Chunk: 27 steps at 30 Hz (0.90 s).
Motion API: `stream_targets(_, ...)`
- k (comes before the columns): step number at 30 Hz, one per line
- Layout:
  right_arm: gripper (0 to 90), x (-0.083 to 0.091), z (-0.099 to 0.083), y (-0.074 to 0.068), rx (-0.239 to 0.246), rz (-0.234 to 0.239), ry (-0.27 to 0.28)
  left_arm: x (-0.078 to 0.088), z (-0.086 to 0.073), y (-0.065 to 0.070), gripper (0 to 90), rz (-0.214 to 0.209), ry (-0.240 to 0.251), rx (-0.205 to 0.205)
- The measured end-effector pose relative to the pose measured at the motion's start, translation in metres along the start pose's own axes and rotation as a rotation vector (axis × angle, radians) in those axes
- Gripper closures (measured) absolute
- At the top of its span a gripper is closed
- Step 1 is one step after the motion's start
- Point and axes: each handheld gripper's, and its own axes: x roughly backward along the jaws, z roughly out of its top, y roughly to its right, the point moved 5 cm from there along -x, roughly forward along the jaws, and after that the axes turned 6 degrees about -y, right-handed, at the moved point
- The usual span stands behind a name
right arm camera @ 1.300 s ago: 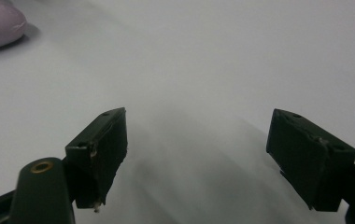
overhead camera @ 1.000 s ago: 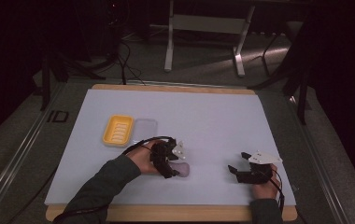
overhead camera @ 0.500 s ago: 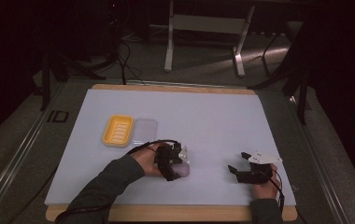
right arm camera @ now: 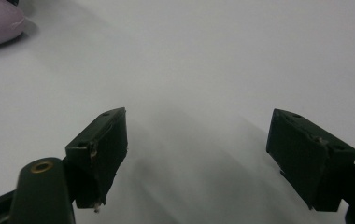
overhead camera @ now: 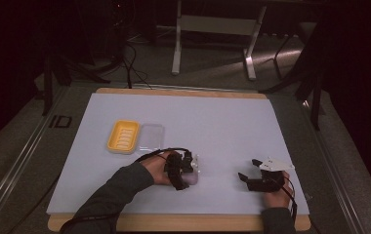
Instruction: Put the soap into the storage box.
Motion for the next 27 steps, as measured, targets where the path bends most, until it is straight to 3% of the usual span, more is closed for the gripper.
stream_targets(11,20.2,-0.0006,0.0,-0.0002,0.004,0.0,-0.006,-0.0012,0.0018,-0.0007,43.2,0.0,-0.05,0.002)
stream_targets(22,20.3,-0.001,-0.0001,-0.0005,0.004,0.002,-0.013,-0.0011,0.0022,-0.003,48.6,-0.051,-0.104,0.039)
stream_targets(27,20.3,-0.0009,-0.0001,-0.0006,0.003,0.002,-0.013,-0.0009,0.0053,-0.0017,49.3,-0.036,-0.13,0.012)
